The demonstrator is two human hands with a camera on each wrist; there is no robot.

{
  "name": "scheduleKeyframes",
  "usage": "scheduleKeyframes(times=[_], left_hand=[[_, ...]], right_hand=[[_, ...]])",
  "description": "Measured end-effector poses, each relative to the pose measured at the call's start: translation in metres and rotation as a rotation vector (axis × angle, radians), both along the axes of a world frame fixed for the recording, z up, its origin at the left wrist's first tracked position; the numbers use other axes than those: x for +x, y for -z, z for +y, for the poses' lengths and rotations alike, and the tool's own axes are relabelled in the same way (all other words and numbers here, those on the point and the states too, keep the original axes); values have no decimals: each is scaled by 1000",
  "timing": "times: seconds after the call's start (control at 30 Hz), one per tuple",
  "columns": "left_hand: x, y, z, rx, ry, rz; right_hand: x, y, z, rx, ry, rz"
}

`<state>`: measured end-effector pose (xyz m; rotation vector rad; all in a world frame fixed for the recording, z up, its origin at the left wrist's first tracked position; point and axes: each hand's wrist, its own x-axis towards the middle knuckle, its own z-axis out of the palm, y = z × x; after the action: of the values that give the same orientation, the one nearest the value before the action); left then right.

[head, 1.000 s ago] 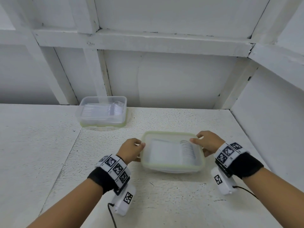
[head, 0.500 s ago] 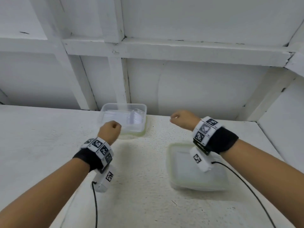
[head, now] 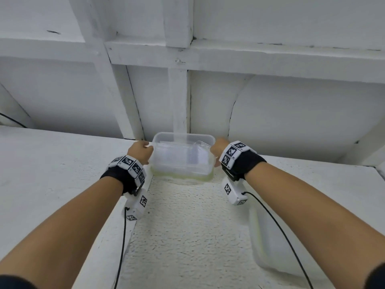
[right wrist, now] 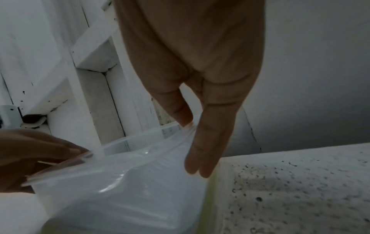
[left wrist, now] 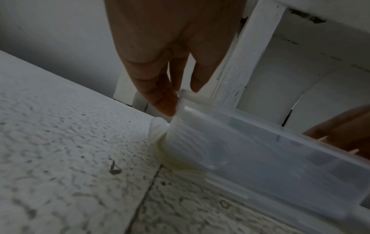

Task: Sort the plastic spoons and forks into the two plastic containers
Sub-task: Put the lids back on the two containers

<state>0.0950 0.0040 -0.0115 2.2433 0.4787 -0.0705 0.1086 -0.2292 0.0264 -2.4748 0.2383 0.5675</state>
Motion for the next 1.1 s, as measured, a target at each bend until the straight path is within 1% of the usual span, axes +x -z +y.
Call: scheduleKeyframes(times=[0.03,0.1,0.13,0.2,0.3,0.4,0.47,0.53,0.63,0.73,0.9,1.03,1.1], left_hand=[[3,1,-1,21,35,13],[9,2,-1,71,75,31],[12,3,1,83,79,31],[14,-1,2,89,83,26],[9,-16,5,20,84,-31],[-10,-34,9,-92,117,-57],[-31,-44,11,-180,147,-9],[-54,-48,13,-245,196,83],[-83,-42,16,-221,285,204],[-106,-27,19,-171,340,295],[-128,-11,20,-92,400,388],[-130,-12,24,-94,410,456],[-121,-19,28,-50,428,501]], right_hand=[[3,1,1,1,3,32],[12,5,1,13,-31,19],[13,7,0,-29,-37,13],[15,8,-3,26,18,-25],[1,-10,-5,183,88,-59],[-19,-29,-12,251,66,-38],[-37,-37,-16,233,41,-26],[-62,-42,-18,197,25,-8],[-99,-36,-21,143,-2,60],[-127,-22,-22,115,-18,127],[-149,5,-16,32,-26,182],[-146,6,-16,49,-28,235],[-133,0,-21,37,-35,245]])
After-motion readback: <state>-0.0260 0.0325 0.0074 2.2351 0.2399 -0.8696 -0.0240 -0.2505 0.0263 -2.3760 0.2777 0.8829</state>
